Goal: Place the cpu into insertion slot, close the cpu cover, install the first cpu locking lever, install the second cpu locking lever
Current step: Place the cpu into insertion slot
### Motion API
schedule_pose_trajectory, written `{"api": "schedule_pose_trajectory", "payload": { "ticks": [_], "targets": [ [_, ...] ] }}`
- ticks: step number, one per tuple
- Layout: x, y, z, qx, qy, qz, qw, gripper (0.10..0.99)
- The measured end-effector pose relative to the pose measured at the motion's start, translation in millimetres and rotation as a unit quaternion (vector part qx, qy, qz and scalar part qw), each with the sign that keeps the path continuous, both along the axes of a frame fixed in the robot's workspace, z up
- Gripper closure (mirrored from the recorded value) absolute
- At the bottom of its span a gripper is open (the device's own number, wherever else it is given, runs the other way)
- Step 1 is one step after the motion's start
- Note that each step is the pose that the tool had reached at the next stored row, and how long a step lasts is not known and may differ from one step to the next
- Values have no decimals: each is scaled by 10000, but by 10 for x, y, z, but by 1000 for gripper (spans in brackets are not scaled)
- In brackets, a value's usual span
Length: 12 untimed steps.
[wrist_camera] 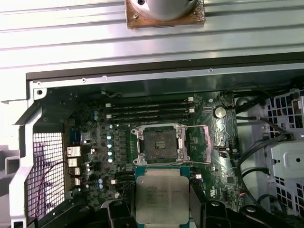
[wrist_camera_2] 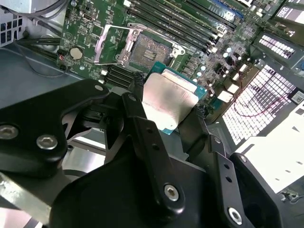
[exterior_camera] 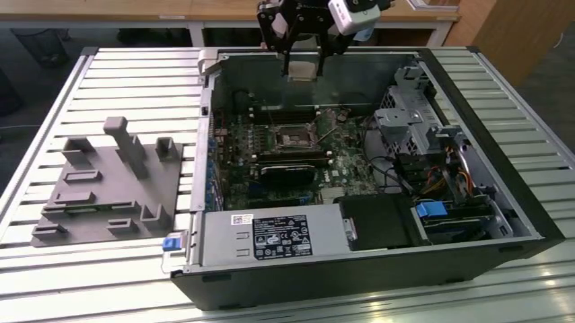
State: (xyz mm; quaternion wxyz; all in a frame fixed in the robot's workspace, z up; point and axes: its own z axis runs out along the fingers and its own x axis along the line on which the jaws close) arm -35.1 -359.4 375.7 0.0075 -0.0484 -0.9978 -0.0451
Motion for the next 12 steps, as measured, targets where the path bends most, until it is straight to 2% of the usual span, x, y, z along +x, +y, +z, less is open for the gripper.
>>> {"api": "schedule_pose_trajectory", "payload": {
  "ticks": [12],
  "targets": [
    [0,0,-6,-7,0,-273,9996,545]
  ]
}}
